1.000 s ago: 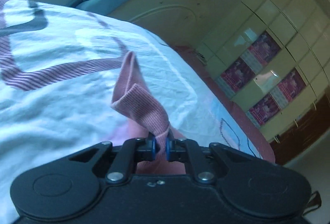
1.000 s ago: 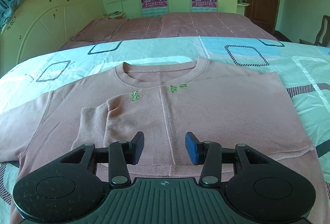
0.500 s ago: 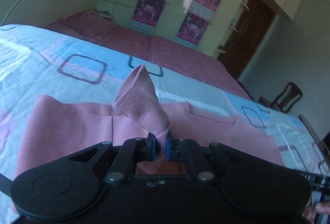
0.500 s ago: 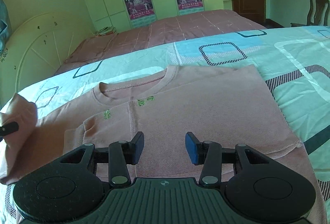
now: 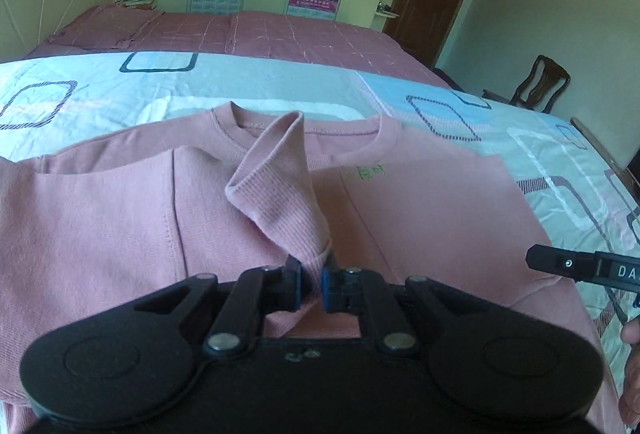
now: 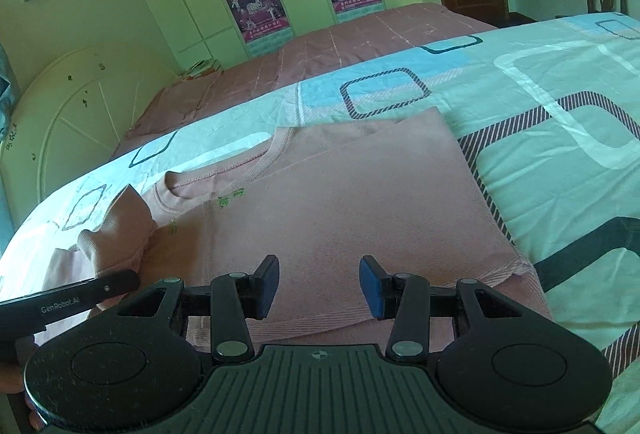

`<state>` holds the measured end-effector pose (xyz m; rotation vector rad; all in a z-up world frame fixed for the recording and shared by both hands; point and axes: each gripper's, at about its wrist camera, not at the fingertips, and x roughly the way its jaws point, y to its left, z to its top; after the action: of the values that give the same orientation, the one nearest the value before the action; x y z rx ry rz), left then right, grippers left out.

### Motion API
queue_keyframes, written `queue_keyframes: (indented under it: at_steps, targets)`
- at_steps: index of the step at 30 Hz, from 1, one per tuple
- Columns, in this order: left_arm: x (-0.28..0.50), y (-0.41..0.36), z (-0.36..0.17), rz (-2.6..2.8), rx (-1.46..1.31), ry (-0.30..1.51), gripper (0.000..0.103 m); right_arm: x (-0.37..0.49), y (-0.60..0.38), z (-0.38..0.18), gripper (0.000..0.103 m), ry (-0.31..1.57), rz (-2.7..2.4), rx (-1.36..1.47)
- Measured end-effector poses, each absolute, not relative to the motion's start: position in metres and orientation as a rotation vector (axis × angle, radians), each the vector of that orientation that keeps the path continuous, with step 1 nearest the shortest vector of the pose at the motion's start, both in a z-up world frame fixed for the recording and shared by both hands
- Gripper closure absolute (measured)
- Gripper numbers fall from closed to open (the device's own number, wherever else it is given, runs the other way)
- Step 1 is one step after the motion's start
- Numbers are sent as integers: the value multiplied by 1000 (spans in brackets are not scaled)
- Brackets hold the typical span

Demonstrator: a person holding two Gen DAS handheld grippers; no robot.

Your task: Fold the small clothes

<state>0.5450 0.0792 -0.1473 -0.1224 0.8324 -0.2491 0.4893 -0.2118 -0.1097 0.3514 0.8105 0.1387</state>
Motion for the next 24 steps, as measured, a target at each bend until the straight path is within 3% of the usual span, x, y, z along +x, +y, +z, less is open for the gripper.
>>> queue_keyframes:
  at_steps: [1,4,6,7,14,19,24]
  targets:
    - [545,75,-149,-252,-112,833,94,488,-215,-110,59,813,137,355]
    - [544,59,-153,-325,-106,843,74,486,-221,-110,58,818,137,374]
    - [541,50,-155,-382,-97,835,40,487,-220,-111,58,827,157,400]
    - [536,49,-153,-386,-86,806,36,489,-218,-111,58,833,166,406]
    - [505,111,-124,-175,-68,665,41,503,-184,-118,58,874,292,451]
    - [469,202,-126,29,-76,689,30,522,-149,-137,58,919,334,465]
    - [437,256,-137,93,-131,743,36,535,-129,-146,59,928,343,483]
